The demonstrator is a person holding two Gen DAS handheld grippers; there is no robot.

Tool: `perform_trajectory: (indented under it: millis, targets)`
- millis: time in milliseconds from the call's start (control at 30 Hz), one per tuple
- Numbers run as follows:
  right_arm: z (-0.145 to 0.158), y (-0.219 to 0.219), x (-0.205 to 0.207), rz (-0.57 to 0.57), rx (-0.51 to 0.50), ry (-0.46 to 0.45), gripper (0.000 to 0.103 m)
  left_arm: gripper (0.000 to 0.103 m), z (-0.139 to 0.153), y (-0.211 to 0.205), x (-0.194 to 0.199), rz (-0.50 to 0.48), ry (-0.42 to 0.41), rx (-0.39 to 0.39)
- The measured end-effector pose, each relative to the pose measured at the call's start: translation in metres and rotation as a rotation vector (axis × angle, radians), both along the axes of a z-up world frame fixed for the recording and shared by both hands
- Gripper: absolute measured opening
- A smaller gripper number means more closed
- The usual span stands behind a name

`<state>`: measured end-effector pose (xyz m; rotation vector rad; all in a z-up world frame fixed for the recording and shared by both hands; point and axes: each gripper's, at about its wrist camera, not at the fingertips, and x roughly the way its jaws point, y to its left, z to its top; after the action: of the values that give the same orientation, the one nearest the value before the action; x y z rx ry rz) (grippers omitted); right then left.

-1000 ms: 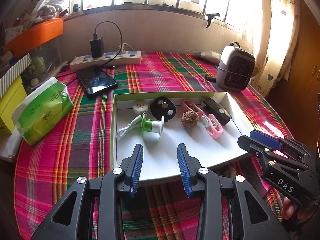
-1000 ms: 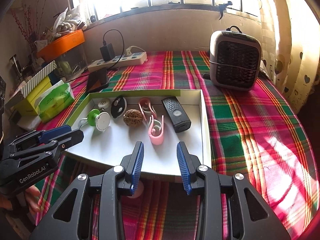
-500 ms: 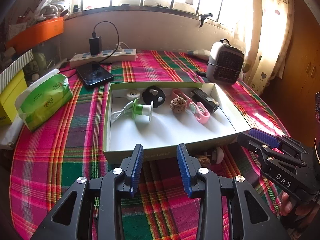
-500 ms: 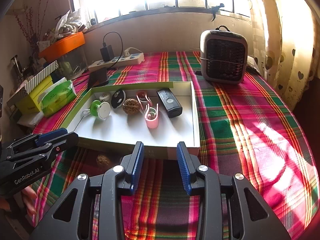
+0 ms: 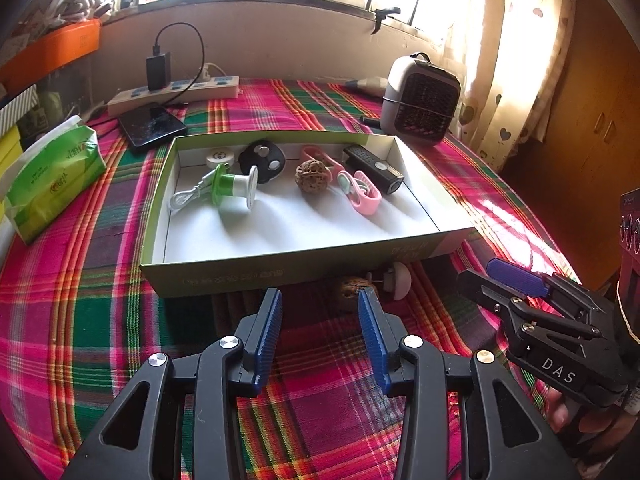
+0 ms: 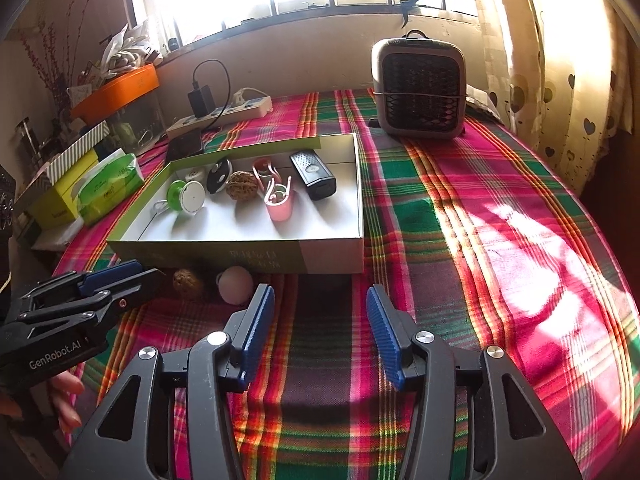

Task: Organize objects
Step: 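Withdraw both tools from the box toward the objects in front of it, then move the left tool to the walnut while the right tool reaches the white egg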

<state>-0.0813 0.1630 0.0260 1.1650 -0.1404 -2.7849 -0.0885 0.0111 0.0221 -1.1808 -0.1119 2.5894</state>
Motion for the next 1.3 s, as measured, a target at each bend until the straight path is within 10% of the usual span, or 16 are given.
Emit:
perform_trajectory:
  millis: [1300]
  targets:
    - [-0.007, -0.009, -0.003, 0.009, 0.019, -0.043, 0.05, 0.027, -0.017, 0.0, -0.014, 0.026, -0.032, 0.007]
